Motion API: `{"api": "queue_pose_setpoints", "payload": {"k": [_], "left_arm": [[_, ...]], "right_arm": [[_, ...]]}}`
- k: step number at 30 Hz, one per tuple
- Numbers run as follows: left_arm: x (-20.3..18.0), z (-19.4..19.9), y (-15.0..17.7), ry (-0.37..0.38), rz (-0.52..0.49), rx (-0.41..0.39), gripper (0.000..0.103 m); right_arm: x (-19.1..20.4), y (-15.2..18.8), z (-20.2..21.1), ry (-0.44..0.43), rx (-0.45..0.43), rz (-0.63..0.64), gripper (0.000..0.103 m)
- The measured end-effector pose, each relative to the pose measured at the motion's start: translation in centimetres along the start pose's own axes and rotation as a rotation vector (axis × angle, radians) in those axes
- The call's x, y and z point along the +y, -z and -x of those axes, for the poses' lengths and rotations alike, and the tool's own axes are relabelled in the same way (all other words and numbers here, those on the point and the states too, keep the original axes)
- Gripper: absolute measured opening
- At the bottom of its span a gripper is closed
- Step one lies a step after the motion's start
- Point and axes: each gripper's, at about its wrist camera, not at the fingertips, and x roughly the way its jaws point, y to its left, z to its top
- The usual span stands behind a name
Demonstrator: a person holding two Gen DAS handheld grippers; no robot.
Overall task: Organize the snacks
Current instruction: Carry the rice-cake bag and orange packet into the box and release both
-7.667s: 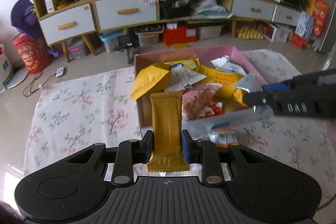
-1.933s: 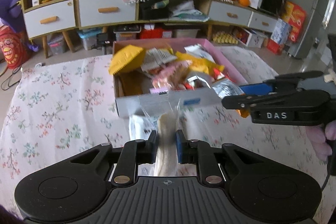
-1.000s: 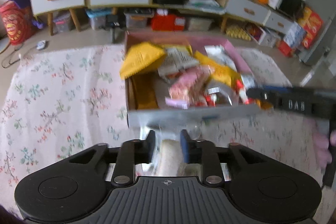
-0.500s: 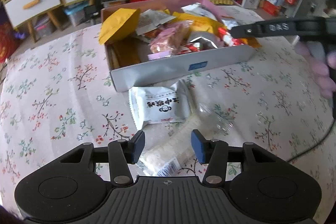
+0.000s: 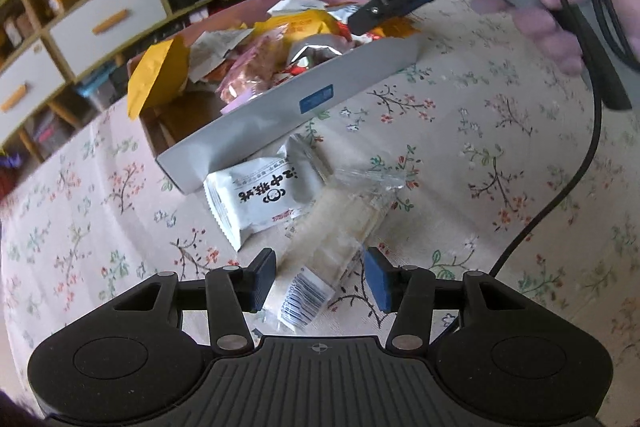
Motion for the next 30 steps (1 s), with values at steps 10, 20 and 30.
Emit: {"api": "queue_pose_setpoints", "payload": {"k": [10,20,30], "left_arm": [[-1.0,0.0,0.4,-0.089,-0.015,-0.015,0.023],[0.3,2.7,0.1,-0.099,0.105,-0.043,0.016],[3.7,2.6,-4.8,-0.247,0.185,0.03,0.016]], "right_arm": [[0.0,-0.1,-0.1,0.01,-0.008,-0.004,0.016],[-0.2,-0.2,-0.2,0.006,-0.014,-0.034,0.021],[-0.5,-0.9,0.7,-0.05,-0.043,-0.071,0.041]]}}
